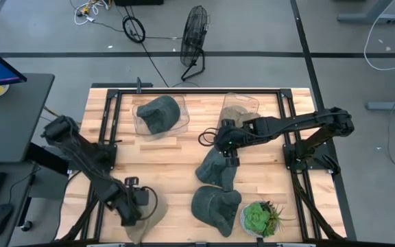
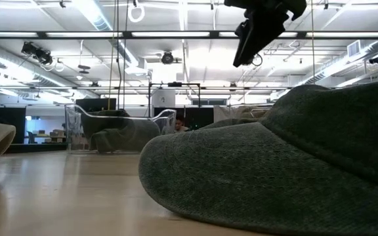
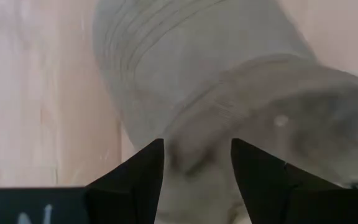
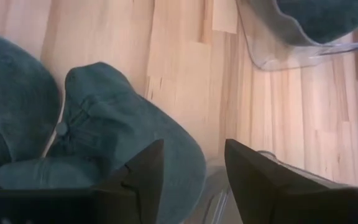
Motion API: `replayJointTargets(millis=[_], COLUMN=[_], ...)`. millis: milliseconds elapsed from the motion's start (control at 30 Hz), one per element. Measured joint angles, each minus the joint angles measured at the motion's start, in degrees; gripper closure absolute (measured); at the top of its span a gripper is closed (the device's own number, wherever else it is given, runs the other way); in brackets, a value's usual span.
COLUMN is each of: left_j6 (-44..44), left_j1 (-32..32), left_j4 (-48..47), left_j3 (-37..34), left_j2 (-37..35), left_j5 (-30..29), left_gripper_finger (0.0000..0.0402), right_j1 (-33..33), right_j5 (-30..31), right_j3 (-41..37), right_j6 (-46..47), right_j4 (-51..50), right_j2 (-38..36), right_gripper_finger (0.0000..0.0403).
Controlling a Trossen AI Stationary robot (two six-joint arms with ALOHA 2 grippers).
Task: Pick & Place hat
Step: Put the brown cap into the right transparent bin
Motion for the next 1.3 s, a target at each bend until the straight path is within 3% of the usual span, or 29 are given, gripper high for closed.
replayJointTargets(millis=[267,367,533,633,733,900,1067,1300], left_j6=[0.45,0.27,-5.09,-9.94,-13.43,-9.24,-0.30,15.35], left_j1=[0.34,0.50,0.64,1.54,3.69,10.58,19.80,29.12], left_j4=[-0.64,0.21,0.29,0.25,0.26,0.73,5.53,24.89], left_j3=[0.00,0.07,0.07,0.00,0.00,0.02,-0.01,-0.02], left_j2=[6.05,6.21,4.38,2.41,0.49,-0.26,0.09,0.12], left_j5=[-6.76,-6.56,-8.52,-14.65,-26.29,-37.56,-40.04,-40.14], left_gripper_finger=[0.0222,0.0269,0.0381,0.0376,0.0364,0.0368,0.0376,0.0361], right_j1=[0.00,0.00,0.00,-0.02,0.26,1.12,2.53,4.28], right_j5=[0.00,0.00,-0.05,-2.28,-3.83,-4.00,-4.01,-3.93], right_j3=[0.00,-0.02,-0.02,-0.04,-0.04,-0.04,-0.04,-0.02], right_j6=[-1.40,-1.76,-1.87,-0.93,-0.63,-2.90,-6.59,-12.06], right_j4=[4.02,5.70,9.38,13.33,18.30,26.83,32.95,36.15], right_j2=[0.00,0.00,0.38,1.38,3.04,6.05,8.21,9.86], right_gripper_finger=[0.0230,0.0230,0.0230,0.0230,0.0230,0.0230,0.0230,0.0230])
